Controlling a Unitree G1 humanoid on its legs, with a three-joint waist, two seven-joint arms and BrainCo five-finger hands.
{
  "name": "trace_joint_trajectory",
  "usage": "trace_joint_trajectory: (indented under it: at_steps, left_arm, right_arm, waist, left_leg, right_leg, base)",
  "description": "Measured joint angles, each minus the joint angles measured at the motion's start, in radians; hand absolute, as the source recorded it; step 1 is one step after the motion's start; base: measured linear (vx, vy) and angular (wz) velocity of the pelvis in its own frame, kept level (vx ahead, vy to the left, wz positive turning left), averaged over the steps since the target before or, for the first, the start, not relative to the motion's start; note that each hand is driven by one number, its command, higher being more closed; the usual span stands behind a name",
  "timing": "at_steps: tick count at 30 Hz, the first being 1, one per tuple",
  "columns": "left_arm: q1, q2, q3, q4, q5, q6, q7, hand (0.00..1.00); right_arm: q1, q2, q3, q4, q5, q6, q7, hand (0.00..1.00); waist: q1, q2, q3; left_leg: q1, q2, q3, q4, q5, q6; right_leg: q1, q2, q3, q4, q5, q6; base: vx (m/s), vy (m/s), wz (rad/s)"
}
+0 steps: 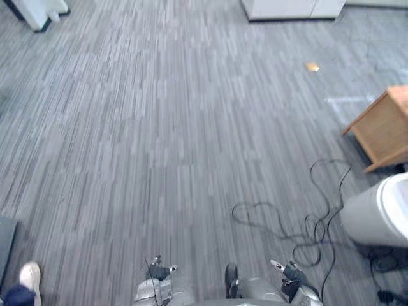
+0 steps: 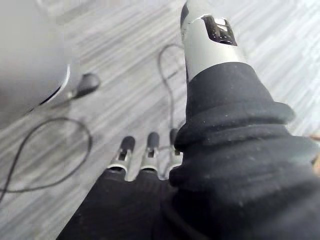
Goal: Organize washtable
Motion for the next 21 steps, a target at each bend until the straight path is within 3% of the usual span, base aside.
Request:
trace_joint_trajectory:
  at_steps: [2,4,5,6,7,8,9,10,11,12,13,14,15,16,17,18,20,21]
  left_arm:
    - [-0.003,0.006,-0.032,-0.040,0.012,-0.006,0.000,0.00]
    - [-0.017,0.012,-0.059,-0.064,0.037,-0.007,-0.001,0.00]
    - [-0.017,0.010,-0.079,-0.076,0.059,-0.009,0.001,0.00]
    - [-0.022,0.006,-0.098,-0.076,0.070,-0.009,-0.001,0.00]
    - [-0.018,-0.004,-0.113,-0.077,0.077,-0.014,-0.004,0.00]
    - [-0.013,-0.005,-0.111,-0.074,0.081,-0.017,-0.006,0.00]
    - [-0.044,-0.002,-0.116,-0.055,0.113,-0.016,-0.006,0.00]
    - [-0.063,0.002,-0.119,-0.045,0.154,-0.017,-0.007,0.00]
    - [-0.066,0.004,-0.119,-0.036,0.174,-0.018,-0.008,0.00]
    - [-0.072,0.014,-0.125,-0.023,0.194,-0.015,-0.015,0.00]
    - [-0.078,0.027,-0.133,0.002,0.200,-0.009,-0.024,0.00]
    - [-0.079,0.041,-0.149,0.026,0.213,-0.005,-0.027,0.00]
    - [-0.078,0.046,-0.163,0.047,0.216,-0.002,-0.028,0.00]
    - [-0.076,0.050,-0.175,0.072,0.209,0.019,-0.039,0.00]
    - [-0.076,0.051,-0.196,0.094,0.190,0.031,-0.050,0.00]
    - [-0.076,0.051,-0.206,0.109,0.168,0.039,-0.054,0.00]
    - [-0.074,0.049,-0.216,0.140,0.132,0.043,-0.057,0.00]
    - [-0.066,0.046,-0.213,0.142,0.127,0.046,-0.058,0.00]
  right_arm:
    - [-0.009,0.001,0.001,0.001,-0.006,0.001,0.003,0.00]
    - [-0.014,0.002,0.000,0.001,-0.025,0.002,0.004,0.00]
    - [-0.010,0.002,0.001,0.007,-0.040,0.003,0.006,0.00]
    - [-0.006,-0.003,0.007,0.009,-0.049,0.001,0.007,0.00]
    - [-0.005,-0.019,0.029,0.012,-0.064,0.002,0.008,0.00]
    - [-0.001,-0.016,0.030,0.015,-0.075,0.001,0.008,0.00]
    - [-0.009,-0.004,0.029,0.032,-0.099,-0.001,0.009,0.00]
    - [-0.013,0.018,0.030,0.038,-0.135,0.002,0.015,0.00]
    - [-0.013,0.024,0.029,0.037,-0.161,0.002,0.023,0.00]
    - [-0.013,0.030,0.028,0.038,-0.188,0.003,0.028,0.00]
    - [-0.010,0.047,0.028,0.040,-0.209,0.008,0.028,0.00]
    - [-0.009,0.056,0.025,0.048,-0.214,0.009,0.029,0.00]
    - [-0.012,0.055,0.017,0.049,-0.212,0.009,0.029,0.00]
    - [-0.014,0.044,0.009,0.046,-0.200,0.013,0.047,0.00]
    - [-0.008,0.034,-0.008,0.044,-0.197,0.014,0.048,0.00]
    - [-0.007,0.025,-0.005,0.020,-0.191,0.020,0.048,0.00]
    - [0.062,0.025,0.053,-0.181,-0.191,0.043,0.041,0.00]
    - [0.086,0.021,0.074,-0.249,-0.200,0.031,0.037,0.00]
  waist:
    - [0.004,-0.008,0.005]
    - [0.026,-0.007,0.007]
    - [0.051,-0.007,0.014]
    - [0.056,0.024,0.010]
    - [0.064,0.052,0.011]
    - [0.072,0.057,0.009]
    - [0.075,0.032,0.002]
    - [0.066,-0.011,-0.009]
    - [0.056,-0.021,-0.016]
    - [0.055,-0.039,-0.025]
    - [0.049,-0.082,-0.038]
    - [0.044,-0.106,-0.051]
    - [0.034,-0.107,-0.052]
    - [0.021,-0.103,-0.050]
    - [0.010,-0.093,-0.050]
    - [0.000,-0.096,-0.053]
    - [-0.032,-0.075,-0.048]
    - [-0.044,-0.065,-0.047]
  left_leg:
    - [-0.118,-0.044,0.012,-0.101,-0.022,0.001]
    - [-0.200,-0.096,0.040,-0.375,-0.013,-0.025]
    - [-0.202,-0.125,0.058,-0.653,0.061,-0.077]
    - [-0.200,-0.112,0.052,-0.848,0.134,-0.096]
    - [-0.219,-0.086,0.057,-0.953,0.166,-0.118]
    - [-0.228,-0.076,0.064,-0.922,0.229,-0.099]
    - [-0.234,-0.080,0.101,-0.859,0.314,-0.056]
    - [-0.234,-0.108,0.119,-0.851,0.316,-0.037]
    - [-0.226,-0.120,0.125,-0.853,0.326,0.002]
    - [-0.196,-0.138,0.146,-0.864,0.346,0.074]
    - [-0.143,-0.182,0.172,-0.870,0.312,0.114]
    - [-0.086,-0.218,0.168,-0.872,0.263,0.127]
    - [-0.047,-0.232,0.152,-0.860,0.225,0.128]
    - [0.092,-0.276,0.103,-0.882,0.149,0.126]
    - [0.169,-0.297,0.069,-0.933,0.136,0.131]
    - [0.229,-0.304,0.036,-0.960,0.130,0.137]
    - [0.328,-0.316,-0.063,-0.980,0.087,0.162]
    - [0.345,-0.315,-0.088,-0.978,0.070,0.163]
  right_leg:
    - [0.055,-0.003,0.034,-0.024,-0.022,-0.028]
    - [0.111,-0.028,0.073,-0.040,-0.066,-0.015]
    - [0.154,-0.038,0.103,-0.054,-0.094,-0.009]
    - [0.201,-0.030,0.131,-0.081,-0.099,-0.009]
    - [0.264,-0.022,0.180,-0.108,-0.124,-0.007]
    - [0.291,-0.025,0.207,-0.116,-0.142,-0.006]
    - [0.310,-0.052,0.242,-0.106,-0.153,-0.011]
    - [0.271,-0.085,0.255,-0.027,-0.137,-0.005]
    - [0.240,-0.097,0.260,0.034,-0.119,0.020]
    - [0.211,-0.107,0.278,0.124,-0.091,0.065]
    - [0.164,-0.126,0.293,0.274,-0.036,0.159]
    - [0.111,-0.130,0.318,0.437,0.091,0.351]
    - [0.079,-0.114,0.324,0.562,0.154,0.399]
    - [-0.069,-0.107,0.226,0.884,0.137,0.395]
    - [-0.150,-0.135,0.143,0.962,0.069,0.379]
    - [-0.202,-0.139,0.091,0.972,0.010,0.355]
    - [-0.351,-0.129,0.045,0.866,-0.109,0.226]
    - [-0.383,-0.125,0.049,0.802,-0.124,0.217]
  base:
    - [0.62,-0.110,-0.43]
    - [0.61,-0.008,-0.79]
    - [0.52,0.053,-0.94]
    - [0.86,0.203,-1.24]
    - [0.75,0.245,-1.04]
    - [0.86,0.320,-1.02]
    - [0.65,0.259,-0.56]
    - [0.64,0.250,-0.36]
    - [0.54,0.209,-0.14]
    - [0.56,0.227,-0.04]
    - [0.84,0.303,0.05]
    - [0.83,0.275,0.27]
    - [1.00,0.283,0.67]
    - [0.80,0.190,0.92]
    - [0.89,0.178,1.09]
    - [0.66,0.055,1.05]
    - [0.59,-0.028,1.13]
    - [0.55,-0.092,1.10]
